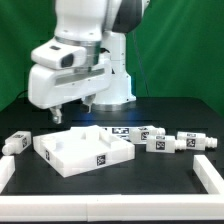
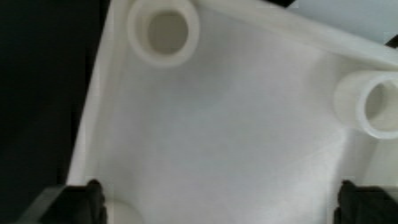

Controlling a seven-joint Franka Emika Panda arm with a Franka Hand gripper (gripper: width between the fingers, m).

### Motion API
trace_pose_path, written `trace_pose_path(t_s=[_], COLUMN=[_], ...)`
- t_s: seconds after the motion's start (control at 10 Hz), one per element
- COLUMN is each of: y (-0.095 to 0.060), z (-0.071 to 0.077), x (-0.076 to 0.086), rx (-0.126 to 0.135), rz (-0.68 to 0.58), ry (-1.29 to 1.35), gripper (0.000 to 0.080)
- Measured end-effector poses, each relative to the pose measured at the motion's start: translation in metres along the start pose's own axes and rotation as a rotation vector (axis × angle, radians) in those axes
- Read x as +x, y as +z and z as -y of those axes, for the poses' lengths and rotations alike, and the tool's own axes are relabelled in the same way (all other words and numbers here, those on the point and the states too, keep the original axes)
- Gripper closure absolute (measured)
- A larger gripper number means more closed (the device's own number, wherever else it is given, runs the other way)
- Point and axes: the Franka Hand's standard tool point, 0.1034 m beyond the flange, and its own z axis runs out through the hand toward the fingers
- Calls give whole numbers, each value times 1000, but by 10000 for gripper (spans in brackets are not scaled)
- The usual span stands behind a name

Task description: Assemble one leg

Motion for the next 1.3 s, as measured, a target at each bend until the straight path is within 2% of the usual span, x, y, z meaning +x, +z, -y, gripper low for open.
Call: trace_pose_path(t_s=[0.1,0.2,0.5,0.6,0.7,0.8,0.9,1.3], y=[-1,-1,3,10,17,21,20,22], z=[-7,-5,-4,-17,-30,-42,-53,-51], x=[-4,1,0,-4,-11,-15,-13,-13], rx=[20,16,20,-18,-66,-60,-78,-74], rz=[3,0,2,-65,-106,-109,-114,-113], ry=[-14,2,-1,125,78,81,60,61], gripper=[150,150,150,150,150,150,150,150])
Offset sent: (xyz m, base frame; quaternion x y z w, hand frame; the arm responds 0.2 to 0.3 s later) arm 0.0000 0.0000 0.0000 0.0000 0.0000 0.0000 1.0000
